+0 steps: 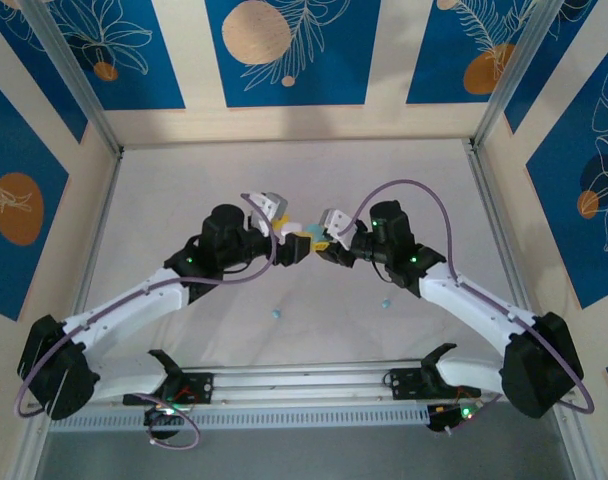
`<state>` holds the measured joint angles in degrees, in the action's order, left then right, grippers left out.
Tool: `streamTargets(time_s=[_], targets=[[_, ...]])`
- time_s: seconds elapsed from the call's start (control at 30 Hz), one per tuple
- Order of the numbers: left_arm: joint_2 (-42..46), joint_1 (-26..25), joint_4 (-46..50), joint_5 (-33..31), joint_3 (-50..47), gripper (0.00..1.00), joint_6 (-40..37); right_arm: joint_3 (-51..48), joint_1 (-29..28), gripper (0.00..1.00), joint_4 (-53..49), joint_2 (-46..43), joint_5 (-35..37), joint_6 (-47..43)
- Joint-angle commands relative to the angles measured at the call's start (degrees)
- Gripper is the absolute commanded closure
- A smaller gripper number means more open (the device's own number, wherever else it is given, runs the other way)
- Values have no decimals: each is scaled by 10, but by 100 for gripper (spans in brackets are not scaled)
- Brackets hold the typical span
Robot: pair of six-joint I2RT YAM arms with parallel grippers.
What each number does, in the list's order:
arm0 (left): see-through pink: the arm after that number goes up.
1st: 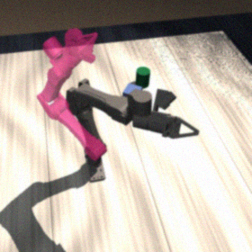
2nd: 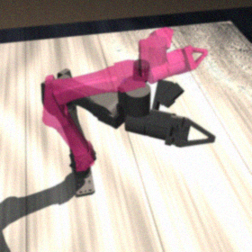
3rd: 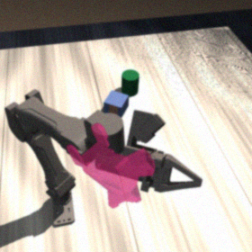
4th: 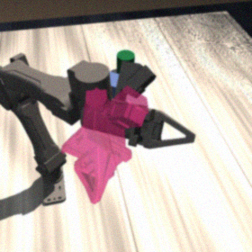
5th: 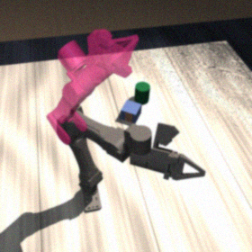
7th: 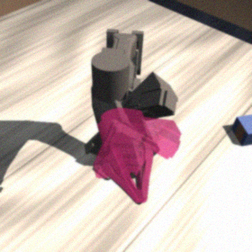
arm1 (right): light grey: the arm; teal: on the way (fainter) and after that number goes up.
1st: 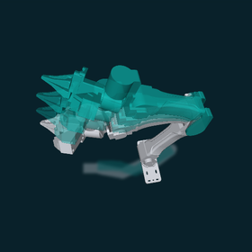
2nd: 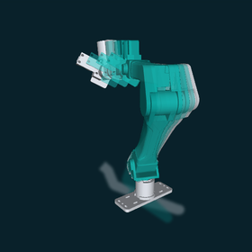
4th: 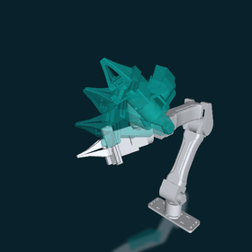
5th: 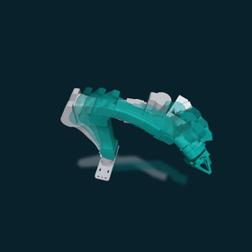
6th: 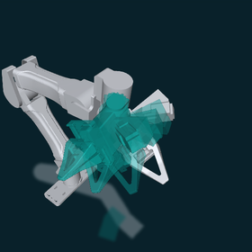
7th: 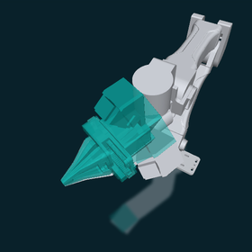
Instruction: Insert the wireless bluetooth earbuds into the charging case
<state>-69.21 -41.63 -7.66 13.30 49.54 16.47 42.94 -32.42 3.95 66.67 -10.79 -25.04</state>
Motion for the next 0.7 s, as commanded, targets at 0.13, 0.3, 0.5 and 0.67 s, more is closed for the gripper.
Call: streamTargets(time_s=[0.13, 0.3, 0.5, 0.67], targets=[[-49, 4, -39, 84, 42, 26, 79, -12, -9, 69, 26, -44, -34, 3], [-72, 4, -50, 104, 56, 54, 106, -18, -11, 68, 33, -53, -38, -6], [-62, 5, -55, 94, 52, 84, 147, -34, -7, 55, 62, -66, -16, -2], [-41, 5, -80, 91, 39, 88, 215, -66, 29, 49, 97, -92, -90, -6]])
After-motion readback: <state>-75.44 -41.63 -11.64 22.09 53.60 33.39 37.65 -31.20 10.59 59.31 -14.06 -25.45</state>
